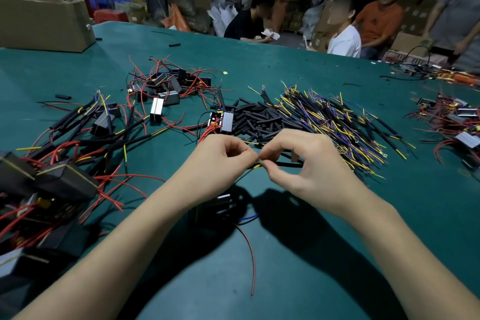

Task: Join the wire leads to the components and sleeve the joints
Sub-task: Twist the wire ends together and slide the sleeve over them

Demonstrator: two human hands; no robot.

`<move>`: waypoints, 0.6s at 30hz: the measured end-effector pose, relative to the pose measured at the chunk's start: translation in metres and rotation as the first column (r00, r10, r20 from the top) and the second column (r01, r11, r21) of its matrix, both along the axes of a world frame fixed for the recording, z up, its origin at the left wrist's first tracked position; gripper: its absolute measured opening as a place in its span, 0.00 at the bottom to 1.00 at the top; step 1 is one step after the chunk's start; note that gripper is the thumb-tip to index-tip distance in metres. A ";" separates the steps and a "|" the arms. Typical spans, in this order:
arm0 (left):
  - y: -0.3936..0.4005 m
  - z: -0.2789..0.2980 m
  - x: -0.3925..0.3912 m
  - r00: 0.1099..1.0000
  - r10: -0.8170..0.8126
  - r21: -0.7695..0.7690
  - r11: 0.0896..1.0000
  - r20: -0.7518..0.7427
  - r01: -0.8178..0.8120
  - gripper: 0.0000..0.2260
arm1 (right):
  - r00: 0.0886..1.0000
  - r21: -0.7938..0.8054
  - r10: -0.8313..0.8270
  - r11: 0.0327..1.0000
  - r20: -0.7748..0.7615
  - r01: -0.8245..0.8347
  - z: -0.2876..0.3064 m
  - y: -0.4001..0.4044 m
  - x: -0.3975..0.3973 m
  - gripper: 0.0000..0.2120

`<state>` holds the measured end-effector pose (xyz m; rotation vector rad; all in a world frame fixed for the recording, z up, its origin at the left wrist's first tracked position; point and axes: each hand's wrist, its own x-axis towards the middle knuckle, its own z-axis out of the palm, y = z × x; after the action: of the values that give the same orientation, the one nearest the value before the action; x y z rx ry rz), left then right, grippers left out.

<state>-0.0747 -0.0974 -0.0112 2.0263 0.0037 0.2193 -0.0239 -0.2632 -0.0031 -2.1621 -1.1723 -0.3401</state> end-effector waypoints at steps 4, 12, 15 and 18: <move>0.002 0.005 -0.002 0.998 -0.056 -0.057 0.997 0.031 0.058 0.07 | 0.956 0.205 0.006 0.977 -0.293 0.057 0.005 -0.005 0.004 0.05; -0.001 0.007 -0.005 0.966 -0.110 0.131 0.988 0.233 0.081 0.04 | 0.817 0.233 0.131 0.973 -0.561 0.004 0.007 -0.007 0.005 0.05; -0.002 0.006 -0.005 0.958 -0.108 0.171 0.983 0.265 0.063 0.04 | 0.777 0.230 0.146 0.973 -0.613 -0.001 0.006 -0.007 0.006 0.05; -0.002 0.005 -0.005 0.957 -0.102 0.181 0.982 0.273 0.053 0.04 | 0.755 0.233 0.155 0.973 -0.638 -0.003 0.005 -0.008 0.006 0.06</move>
<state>-0.0796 -0.0992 -0.0058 2.1450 -0.2821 0.4703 -0.0177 -0.2709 0.0021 -1.7911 -0.7664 0.3096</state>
